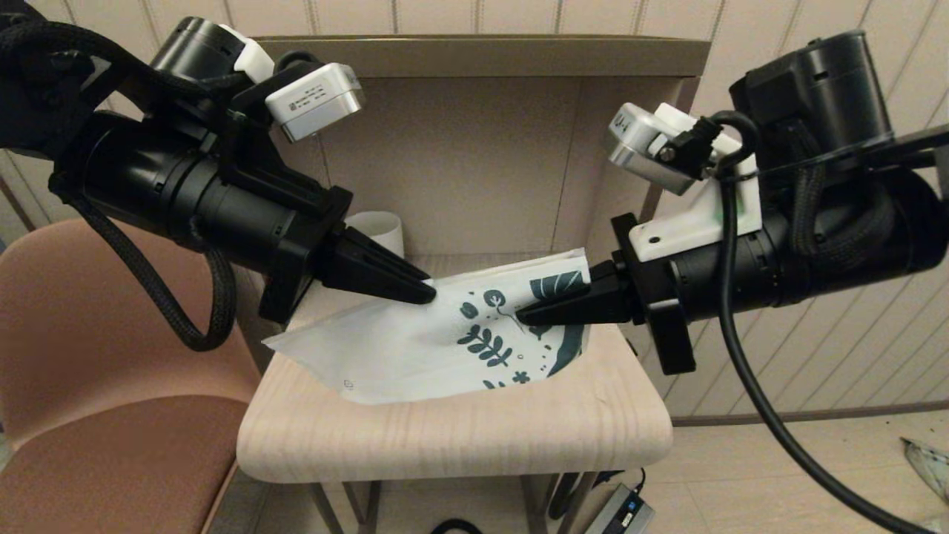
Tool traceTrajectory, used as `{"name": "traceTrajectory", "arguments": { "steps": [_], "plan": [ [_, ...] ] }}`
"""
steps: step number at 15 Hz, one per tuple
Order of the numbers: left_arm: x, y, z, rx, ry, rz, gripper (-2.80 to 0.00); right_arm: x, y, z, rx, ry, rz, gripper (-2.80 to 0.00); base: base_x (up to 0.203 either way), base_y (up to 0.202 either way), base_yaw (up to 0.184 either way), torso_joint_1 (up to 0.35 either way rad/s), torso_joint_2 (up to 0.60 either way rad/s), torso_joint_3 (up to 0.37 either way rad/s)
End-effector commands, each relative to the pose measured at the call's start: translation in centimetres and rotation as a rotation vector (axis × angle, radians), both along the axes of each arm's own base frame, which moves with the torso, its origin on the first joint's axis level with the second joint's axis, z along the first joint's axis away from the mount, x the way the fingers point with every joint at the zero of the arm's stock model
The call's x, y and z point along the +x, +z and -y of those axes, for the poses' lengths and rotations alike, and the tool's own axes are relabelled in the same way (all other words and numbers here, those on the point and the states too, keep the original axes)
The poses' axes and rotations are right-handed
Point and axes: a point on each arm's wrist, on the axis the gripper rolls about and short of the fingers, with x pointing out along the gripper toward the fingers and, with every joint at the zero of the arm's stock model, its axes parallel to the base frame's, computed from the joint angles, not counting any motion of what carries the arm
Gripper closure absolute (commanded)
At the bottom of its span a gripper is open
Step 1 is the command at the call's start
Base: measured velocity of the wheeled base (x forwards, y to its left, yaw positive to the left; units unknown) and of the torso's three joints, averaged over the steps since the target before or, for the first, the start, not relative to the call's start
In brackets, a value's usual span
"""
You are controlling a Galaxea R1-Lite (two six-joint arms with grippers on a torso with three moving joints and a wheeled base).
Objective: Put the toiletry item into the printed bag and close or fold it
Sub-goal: Open the storage bag
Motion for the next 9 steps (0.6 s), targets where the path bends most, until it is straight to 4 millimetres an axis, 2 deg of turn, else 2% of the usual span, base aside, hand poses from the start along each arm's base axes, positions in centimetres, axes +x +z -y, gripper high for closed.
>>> {"name": "traceTrajectory", "arguments": {
  "steps": [1, 9],
  "plan": [
    [-0.2, -0.2, -0.5, 0.004, 0.006, -0.006, 0.00, -0.2, 0.3, 0.2, 0.006, 0.002, 0.008, 0.00, 0.000, 0.000, 0.000, 0.000, 0.00, 0.000],
    [-0.5, -1.1, -2.3, 0.014, 0.049, -0.024, 0.00, -0.5, 0.9, 1.3, 0.019, -0.027, 0.030, 0.00, 0.000, 0.000, 0.000, 0.000, 0.00, 0.000]
  ]
}}
